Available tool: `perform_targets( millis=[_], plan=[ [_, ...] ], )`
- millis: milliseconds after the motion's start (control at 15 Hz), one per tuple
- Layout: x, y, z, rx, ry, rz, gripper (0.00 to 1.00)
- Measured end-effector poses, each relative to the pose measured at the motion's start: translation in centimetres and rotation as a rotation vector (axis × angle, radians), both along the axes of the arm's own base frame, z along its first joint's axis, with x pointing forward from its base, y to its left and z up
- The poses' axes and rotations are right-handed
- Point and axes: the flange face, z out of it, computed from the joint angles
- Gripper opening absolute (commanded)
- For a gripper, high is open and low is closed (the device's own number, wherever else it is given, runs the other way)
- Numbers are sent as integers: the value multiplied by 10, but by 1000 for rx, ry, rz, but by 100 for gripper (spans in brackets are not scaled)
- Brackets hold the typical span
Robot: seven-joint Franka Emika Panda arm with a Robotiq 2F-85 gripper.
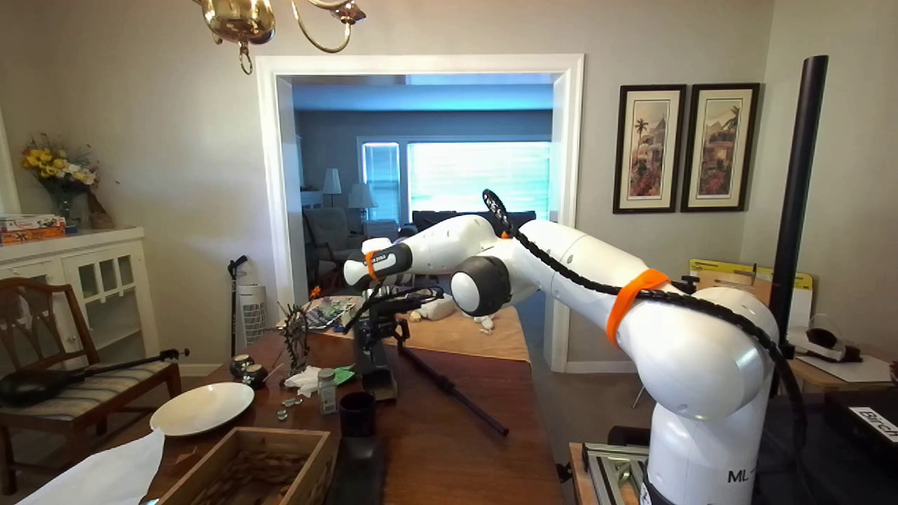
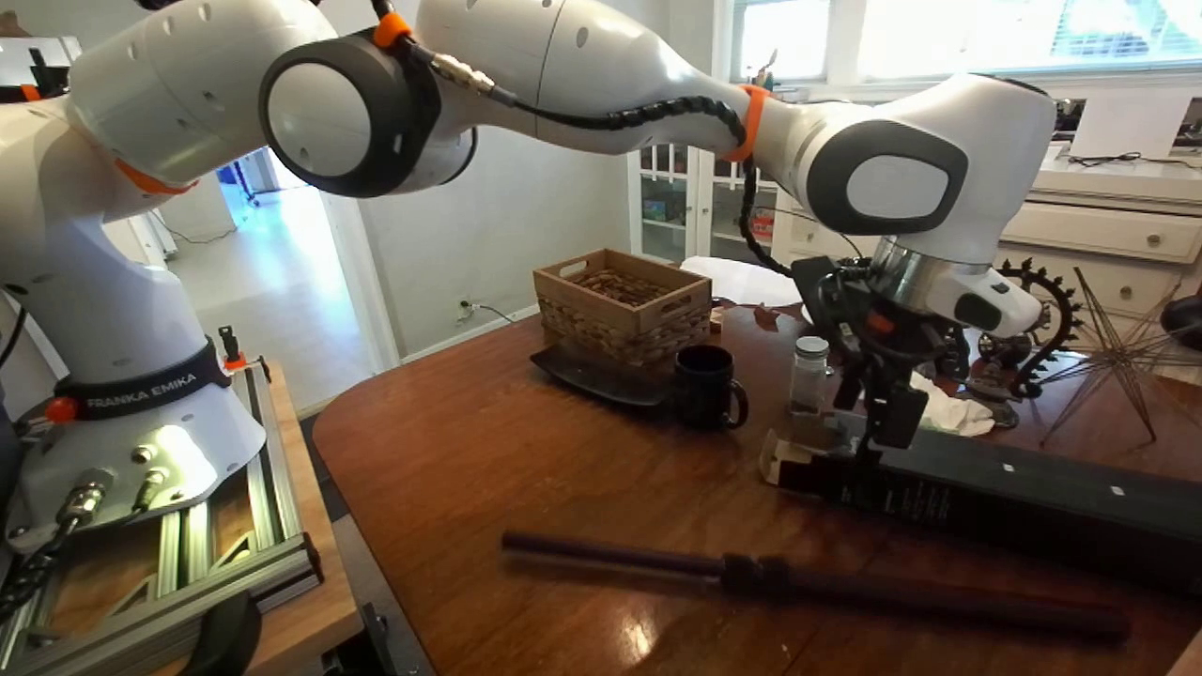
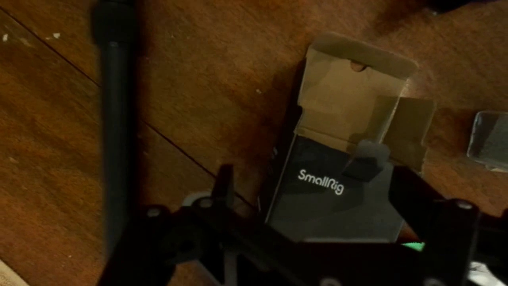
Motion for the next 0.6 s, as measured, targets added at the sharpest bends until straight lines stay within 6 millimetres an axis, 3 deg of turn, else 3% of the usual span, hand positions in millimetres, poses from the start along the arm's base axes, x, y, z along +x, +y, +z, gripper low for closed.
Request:
perform_targets(
  millis=[267,600],
  plan=[
    [1,0,0,-4,-1,-30,100],
    [2,-7,6,-56,-20,-202,100]
  ],
)
